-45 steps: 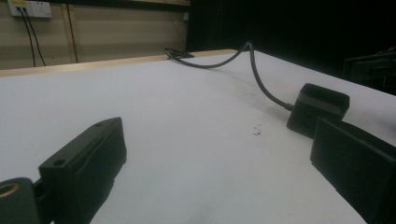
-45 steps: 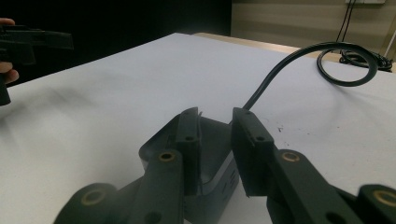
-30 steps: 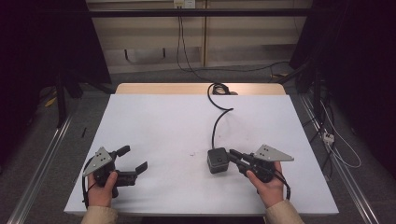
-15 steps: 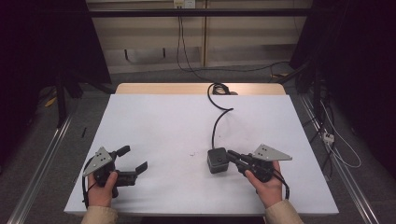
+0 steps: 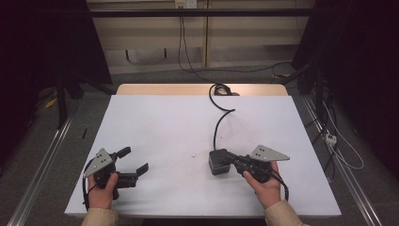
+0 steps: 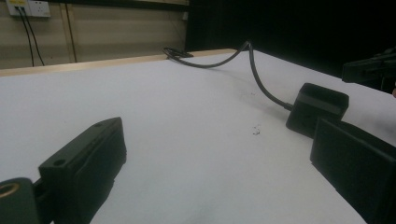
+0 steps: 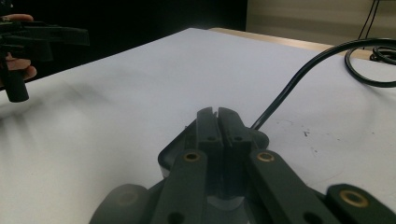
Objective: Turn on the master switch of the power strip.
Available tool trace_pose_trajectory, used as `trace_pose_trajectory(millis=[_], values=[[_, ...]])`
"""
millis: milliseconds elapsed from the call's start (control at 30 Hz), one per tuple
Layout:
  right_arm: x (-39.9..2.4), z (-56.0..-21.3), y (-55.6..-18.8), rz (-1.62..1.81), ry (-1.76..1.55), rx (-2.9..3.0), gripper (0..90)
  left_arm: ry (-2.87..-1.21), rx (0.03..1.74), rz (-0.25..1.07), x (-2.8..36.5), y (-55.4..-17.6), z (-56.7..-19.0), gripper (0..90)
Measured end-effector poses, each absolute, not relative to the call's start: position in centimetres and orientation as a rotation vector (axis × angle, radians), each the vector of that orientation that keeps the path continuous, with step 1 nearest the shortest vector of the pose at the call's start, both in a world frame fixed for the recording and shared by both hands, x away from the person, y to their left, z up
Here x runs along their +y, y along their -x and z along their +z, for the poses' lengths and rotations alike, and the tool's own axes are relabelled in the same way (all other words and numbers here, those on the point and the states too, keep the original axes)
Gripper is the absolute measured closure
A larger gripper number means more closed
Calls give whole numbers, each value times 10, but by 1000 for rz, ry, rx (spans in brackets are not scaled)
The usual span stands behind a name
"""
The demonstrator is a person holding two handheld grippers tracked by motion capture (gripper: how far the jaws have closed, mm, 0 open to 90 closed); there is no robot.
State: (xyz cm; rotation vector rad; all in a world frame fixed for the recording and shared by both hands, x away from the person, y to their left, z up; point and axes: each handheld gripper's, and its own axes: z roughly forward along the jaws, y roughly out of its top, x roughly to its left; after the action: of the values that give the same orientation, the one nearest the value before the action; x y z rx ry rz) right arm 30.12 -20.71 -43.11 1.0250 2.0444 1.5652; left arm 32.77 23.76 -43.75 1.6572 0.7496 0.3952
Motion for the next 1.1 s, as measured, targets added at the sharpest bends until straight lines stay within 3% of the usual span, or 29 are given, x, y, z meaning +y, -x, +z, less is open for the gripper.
trace_pose_trajectory(millis=[1100], values=[[-203,-435,-302,1531,-1004,2089,900,-1660,754,401,237,-328,-438,30]])
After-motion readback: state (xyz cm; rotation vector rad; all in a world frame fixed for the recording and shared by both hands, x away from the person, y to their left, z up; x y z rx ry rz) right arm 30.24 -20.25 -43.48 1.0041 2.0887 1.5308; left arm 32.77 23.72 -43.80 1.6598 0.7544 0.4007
